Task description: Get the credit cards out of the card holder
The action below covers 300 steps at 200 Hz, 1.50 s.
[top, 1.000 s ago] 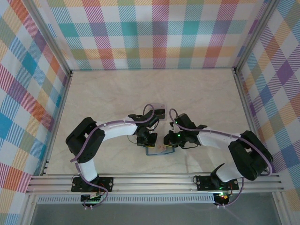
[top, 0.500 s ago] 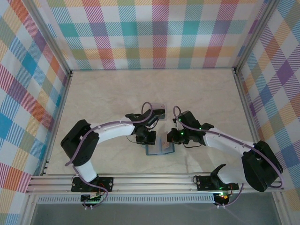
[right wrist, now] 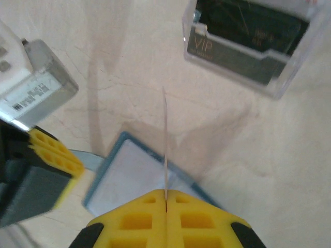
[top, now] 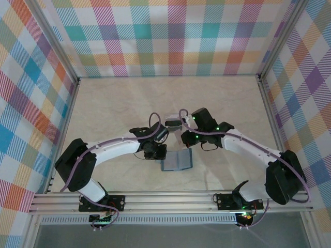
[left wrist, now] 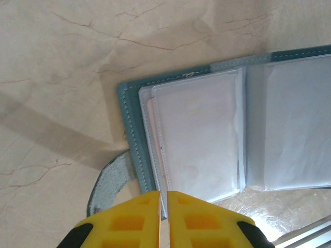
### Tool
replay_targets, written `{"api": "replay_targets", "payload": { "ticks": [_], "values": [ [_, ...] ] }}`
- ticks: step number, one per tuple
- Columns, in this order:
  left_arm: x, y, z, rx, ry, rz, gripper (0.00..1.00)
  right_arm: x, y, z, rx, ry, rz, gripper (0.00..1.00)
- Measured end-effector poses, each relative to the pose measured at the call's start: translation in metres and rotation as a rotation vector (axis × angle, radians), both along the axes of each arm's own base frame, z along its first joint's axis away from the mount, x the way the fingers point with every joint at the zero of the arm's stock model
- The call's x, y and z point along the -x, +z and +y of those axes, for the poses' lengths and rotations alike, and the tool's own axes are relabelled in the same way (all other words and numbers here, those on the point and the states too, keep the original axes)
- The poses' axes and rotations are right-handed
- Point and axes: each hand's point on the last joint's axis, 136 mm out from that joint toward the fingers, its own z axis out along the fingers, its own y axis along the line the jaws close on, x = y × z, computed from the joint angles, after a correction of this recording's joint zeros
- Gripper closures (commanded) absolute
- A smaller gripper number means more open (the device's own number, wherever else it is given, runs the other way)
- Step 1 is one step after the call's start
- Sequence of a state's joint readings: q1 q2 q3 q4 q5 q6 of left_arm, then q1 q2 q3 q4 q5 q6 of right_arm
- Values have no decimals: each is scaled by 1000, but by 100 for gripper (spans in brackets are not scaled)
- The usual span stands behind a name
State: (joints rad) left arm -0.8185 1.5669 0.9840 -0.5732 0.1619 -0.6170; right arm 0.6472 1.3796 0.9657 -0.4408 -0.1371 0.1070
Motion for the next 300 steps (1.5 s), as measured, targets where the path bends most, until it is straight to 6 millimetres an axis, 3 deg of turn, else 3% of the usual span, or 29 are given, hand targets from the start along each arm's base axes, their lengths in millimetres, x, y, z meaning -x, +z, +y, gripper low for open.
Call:
{"api": "replay_targets", "payload": {
  "ticks": [53,142,206,300],
  "values": [
    [-4,3,24,21,79,-9,88,-42,9,8,246,287,-233,100],
    [-2,4,58,39,163,-24,87,-78,0,13,520,717,-396,100],
    [-4,7,70,34,199,-20,87,-120,8,20,599,821,-462,100],
    [-7,9,73,44,216,-22,87,-145,-9,33,620,882,-429,100]
  ]
}}
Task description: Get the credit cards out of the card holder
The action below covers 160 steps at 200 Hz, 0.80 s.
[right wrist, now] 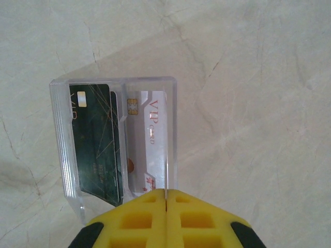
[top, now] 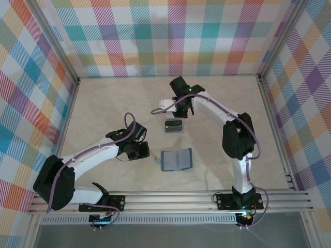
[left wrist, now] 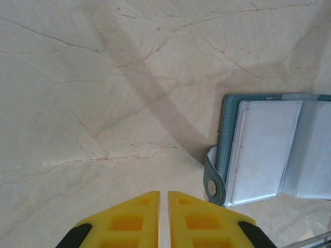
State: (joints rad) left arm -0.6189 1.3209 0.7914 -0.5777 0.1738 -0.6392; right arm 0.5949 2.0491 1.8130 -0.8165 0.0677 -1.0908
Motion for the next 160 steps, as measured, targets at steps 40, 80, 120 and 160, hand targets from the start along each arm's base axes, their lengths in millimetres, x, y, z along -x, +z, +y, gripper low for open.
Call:
{"api": "replay_targets", "payload": {
  "ticks": [40,80,120,160],
  "values": [
    [-2,0,3,1,13,1,87,0,-8,0,16,3,24,100],
    [-2,0,3,7,15,5,88,0,-21,1,31,4,52,100],
    [-2,-1,4,7,17,9,87,0,-25,1,41,4,66,95],
    [-2,-1,3,11,14,11,88,1,-26,0,47,1,73,77]
  ]
}}
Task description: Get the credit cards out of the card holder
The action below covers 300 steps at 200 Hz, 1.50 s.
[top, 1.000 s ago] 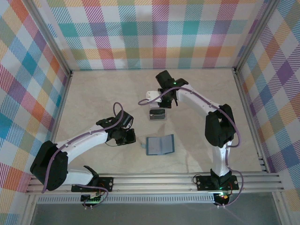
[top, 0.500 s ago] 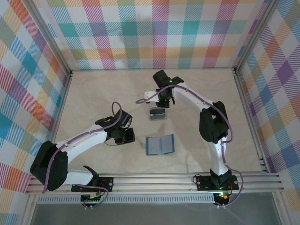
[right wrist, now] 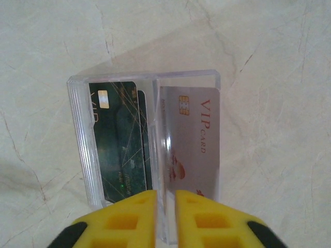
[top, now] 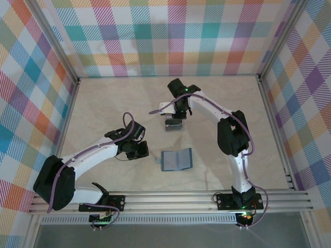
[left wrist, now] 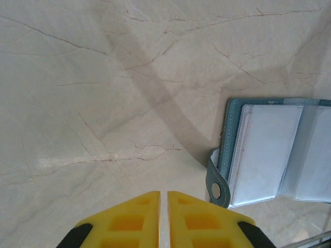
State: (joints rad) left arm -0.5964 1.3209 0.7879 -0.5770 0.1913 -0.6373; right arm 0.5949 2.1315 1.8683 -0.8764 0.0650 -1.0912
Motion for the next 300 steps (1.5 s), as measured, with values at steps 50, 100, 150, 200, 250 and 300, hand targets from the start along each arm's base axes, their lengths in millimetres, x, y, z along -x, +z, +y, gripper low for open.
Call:
{"api": "replay_targets", "payload": {
  "ticks": [50,100,150,200,250,300],
  "values": [
    [0,0,0,0,-2,1,87,-21,7,0,9,-28,-97,71],
    [0,0,1,1,2,1,87,-36,15,5,-17,-56,-167,68],
    [0,0,-1,7,-1,5,87,-13,20,11,-83,-47,-67,53],
    [1,0,0,6,-1,6,87,-5,8,4,-56,-61,-35,51],
    [3,3,2,14,-1,-6,87,-16,4,3,-57,-84,-67,51],
    [3,4,1,17,-1,-11,87,-28,6,6,-68,-99,-115,50]
  ]
}}
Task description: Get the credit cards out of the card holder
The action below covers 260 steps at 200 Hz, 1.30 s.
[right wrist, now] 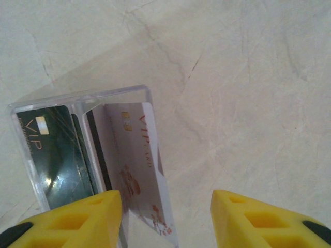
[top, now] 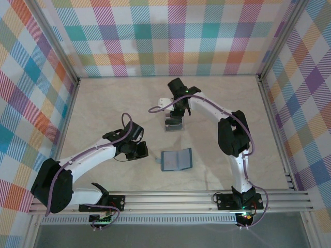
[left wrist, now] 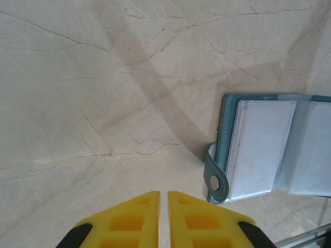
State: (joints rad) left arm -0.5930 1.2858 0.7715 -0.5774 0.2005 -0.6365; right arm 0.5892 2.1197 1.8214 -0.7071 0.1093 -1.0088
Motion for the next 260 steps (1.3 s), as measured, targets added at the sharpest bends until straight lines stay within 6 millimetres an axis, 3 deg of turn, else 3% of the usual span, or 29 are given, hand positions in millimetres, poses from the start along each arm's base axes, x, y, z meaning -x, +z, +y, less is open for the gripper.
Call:
{"api": "replay_targets", "payload": {
  "ticks": [104,125,143,175,203,225,260],
  "values": [
    [1,0,-1,3,-2,2,87,-11,-2,3,-28,-65,-24,49],
    [3,0,-4,20,-11,13,87,-9,11,2,-76,-133,-22,49],
    [4,-1,-6,28,-22,27,85,-2,36,-1,-153,-218,-22,48],
    [3,-2,-14,40,-54,41,76,24,89,-9,-352,-395,4,50],
    [0,-2,-24,50,-81,38,66,55,111,-14,-523,-553,105,52],
    [2,-3,-34,57,-110,39,62,82,103,-17,-610,-675,240,54],
    [4,-11,-47,55,-146,61,62,121,69,-23,-660,-873,461,58]
  ]
}}
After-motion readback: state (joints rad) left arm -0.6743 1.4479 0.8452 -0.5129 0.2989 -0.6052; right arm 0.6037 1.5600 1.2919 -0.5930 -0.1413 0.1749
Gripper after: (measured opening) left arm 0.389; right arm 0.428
